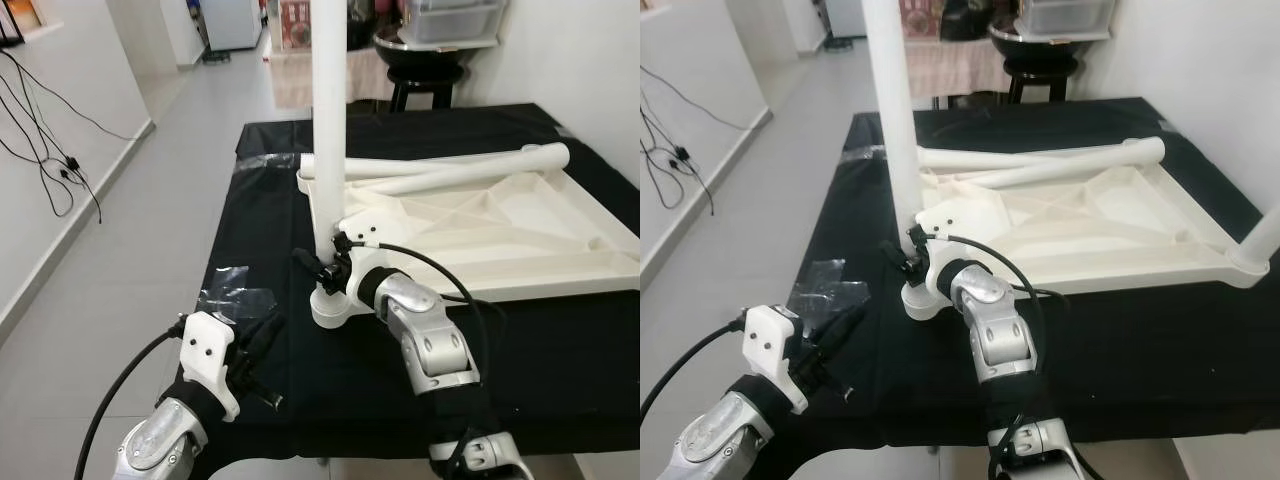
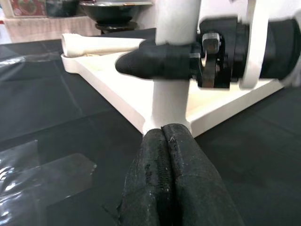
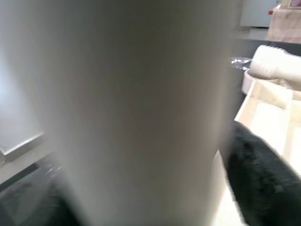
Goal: Building children table
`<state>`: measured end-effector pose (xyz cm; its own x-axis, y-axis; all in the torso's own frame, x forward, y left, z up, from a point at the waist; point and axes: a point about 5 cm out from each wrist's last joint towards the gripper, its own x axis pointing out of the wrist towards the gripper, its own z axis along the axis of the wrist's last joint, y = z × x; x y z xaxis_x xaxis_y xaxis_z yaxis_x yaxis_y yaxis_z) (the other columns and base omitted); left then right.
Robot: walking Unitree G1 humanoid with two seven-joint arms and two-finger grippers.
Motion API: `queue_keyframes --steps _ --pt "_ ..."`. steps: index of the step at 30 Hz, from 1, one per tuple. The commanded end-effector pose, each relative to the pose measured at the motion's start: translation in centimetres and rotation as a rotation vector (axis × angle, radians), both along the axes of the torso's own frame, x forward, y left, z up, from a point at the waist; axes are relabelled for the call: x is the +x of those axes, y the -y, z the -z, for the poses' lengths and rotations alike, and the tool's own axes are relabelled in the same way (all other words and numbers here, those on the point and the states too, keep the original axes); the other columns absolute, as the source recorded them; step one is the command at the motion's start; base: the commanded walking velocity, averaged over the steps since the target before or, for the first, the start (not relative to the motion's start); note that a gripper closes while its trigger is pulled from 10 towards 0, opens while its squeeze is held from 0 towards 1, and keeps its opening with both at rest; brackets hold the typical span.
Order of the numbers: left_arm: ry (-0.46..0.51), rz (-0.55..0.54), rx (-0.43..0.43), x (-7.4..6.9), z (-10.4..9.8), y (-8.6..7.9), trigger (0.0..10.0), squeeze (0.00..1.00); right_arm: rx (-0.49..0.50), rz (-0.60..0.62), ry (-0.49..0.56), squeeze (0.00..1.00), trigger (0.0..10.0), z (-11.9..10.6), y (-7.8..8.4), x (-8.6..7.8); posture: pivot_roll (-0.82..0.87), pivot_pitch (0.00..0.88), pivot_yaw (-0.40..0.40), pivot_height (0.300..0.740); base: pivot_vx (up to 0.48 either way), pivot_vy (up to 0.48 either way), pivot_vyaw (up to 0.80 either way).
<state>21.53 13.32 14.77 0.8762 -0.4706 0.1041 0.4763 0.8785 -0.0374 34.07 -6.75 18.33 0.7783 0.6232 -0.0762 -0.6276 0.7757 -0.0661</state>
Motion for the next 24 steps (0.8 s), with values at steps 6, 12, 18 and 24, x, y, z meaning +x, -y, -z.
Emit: queue_keyframes --steps 6,12,18,24 --pt "-0.009 0.005 0.006 0.3 0.3 0.1 10.0 0.0 0.006 -0.571 0.049 0.12 10.0 -2.1 -1.1 0.3 -0.06 0.077 0.027 0.74 0.0 0.0 0.0" --pt "-0.009 0.007 0.003 0.3 0.3 0.2 10.0 0.0 -0.018 -0.735 -0.015 0.0 10.0 -1.6 -1.3 0.6 -0.05 0.073 0.022 0.74 0.0 0.0 0.0" --pt "-0.009 0.008 0.004 0.1 0.3 0.3 10.0 0.0 -0.046 -0.751 -0.093 0.0 0.0 -0.6 -2.4 1.5 -0.04 0.077 0.02 0.74 0.0 0.0 0.0" --pt "-0.01 0.01 0.002 0.1 0.3 0.4 10.0 0.0 -0.065 -0.682 -0.086 0.0 0.0 -0.3 -1.9 2.1 -0.04 0.082 0.021 0.74 0.0 0.0 0.0"
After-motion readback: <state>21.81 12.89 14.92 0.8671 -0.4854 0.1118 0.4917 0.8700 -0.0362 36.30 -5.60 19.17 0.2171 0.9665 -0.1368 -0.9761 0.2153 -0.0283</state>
